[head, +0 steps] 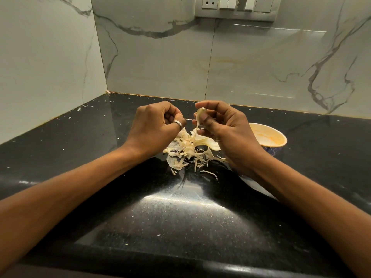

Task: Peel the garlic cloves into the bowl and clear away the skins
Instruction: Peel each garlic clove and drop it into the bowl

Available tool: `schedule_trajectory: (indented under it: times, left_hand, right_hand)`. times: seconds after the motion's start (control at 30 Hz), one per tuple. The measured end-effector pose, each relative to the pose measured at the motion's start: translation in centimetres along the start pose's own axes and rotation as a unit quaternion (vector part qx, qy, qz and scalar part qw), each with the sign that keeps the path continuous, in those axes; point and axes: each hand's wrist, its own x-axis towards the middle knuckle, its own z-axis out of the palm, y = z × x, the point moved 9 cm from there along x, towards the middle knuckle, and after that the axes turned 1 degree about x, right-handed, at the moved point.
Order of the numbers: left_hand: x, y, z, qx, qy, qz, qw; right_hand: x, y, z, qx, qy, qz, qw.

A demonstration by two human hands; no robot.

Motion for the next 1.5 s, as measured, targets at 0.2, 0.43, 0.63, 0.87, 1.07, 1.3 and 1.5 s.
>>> schedule_trajectory:
  times: [0.2,0.43,0.63,0.87,1.07,1.3,1.5]
  left_hand:
    - [0.0,-0.2,0.3,0.017,-0.013,-0.012,1.0]
    - [0.0,-0.6,0.4,0.031,-0.017,-0.013,0.999]
    - [-0.1,0.5,-0.3,0.015,0.008,0.041,0.999]
    - [-0.1,0.8,-0.1,0.005,0.001,0.052,0.999]
    - [-0.4,1.4,1.2,-0.02,-0.054,0.099,0.993]
    - [-0.2,1.4,1.2,-0.088,-0.062,0.087,0.99]
    - [0.4,-0.2,1.5,-0.152,-0.083,0.018,0.985]
  right_hand:
    - [0.0,-0.6,-0.4,-0.028,0.021,-0.025,0.999]
    - [0.0,-0.9,-0.7,-0.031,0.024,-0.032,0.999]
    - [-0.1,-0.3,0.0,-0.051,-0.006,-0.017,0.999]
    - [0.0,0.0,-0.1,-0.041,-0.01,-0.007,0.999]
    - [0.1,0.2,0.1,-0.02,-0.02,0.0,1.0]
    - [0.2,0.2,0.3,0.0,-0.026,-0.002,1.0]
    - [0.1,0.0,0.3,0.014,-0.027,0.007,1.0]
